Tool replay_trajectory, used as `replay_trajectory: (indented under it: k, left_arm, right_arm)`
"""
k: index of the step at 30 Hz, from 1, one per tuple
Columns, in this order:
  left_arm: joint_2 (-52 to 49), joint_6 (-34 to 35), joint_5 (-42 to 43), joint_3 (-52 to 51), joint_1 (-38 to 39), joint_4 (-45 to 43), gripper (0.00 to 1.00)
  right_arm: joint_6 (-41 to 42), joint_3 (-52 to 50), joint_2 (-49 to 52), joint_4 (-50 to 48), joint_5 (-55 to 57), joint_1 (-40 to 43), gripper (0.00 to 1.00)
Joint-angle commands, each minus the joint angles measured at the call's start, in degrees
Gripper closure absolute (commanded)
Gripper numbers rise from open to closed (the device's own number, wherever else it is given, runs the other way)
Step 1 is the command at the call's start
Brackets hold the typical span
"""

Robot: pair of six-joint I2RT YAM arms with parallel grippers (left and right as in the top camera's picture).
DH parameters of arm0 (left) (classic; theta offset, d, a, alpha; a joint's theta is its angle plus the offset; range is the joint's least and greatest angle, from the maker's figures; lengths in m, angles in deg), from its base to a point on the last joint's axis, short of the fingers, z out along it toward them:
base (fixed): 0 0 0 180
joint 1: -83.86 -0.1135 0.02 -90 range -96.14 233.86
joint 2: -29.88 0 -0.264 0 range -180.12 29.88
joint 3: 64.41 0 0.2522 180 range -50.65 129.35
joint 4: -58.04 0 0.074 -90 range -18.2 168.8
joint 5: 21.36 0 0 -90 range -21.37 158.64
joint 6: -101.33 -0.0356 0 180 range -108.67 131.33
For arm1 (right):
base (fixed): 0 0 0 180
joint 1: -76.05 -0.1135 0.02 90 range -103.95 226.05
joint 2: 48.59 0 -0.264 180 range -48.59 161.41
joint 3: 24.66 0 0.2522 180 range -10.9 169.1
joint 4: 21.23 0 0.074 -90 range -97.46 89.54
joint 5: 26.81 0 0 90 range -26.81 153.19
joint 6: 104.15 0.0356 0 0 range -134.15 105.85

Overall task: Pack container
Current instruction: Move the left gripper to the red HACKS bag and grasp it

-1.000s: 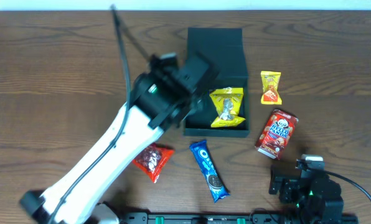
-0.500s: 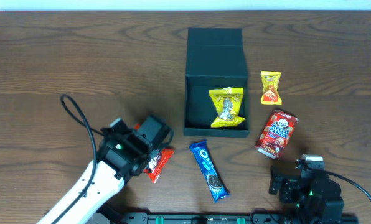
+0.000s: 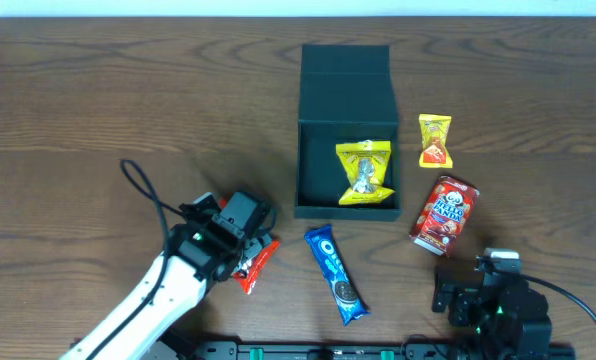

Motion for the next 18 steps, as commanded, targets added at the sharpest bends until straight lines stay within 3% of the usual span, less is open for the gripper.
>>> replay_trajectory:
  k: [1,18]
  left_arm:
    - [-3.8,-2.3,0.4,0.3,-1.3,-0.9,0.05]
    - [-16.6,-6.2,1.0,0.3,-6.2,-8.6,0.05]
  right_arm:
    - [-0.8,-0.2,-0.3,0.3,0.0,0.4,0.01]
    - [-0.8,-0.2,-0.3,0.3,0.0,0.4,0.01]
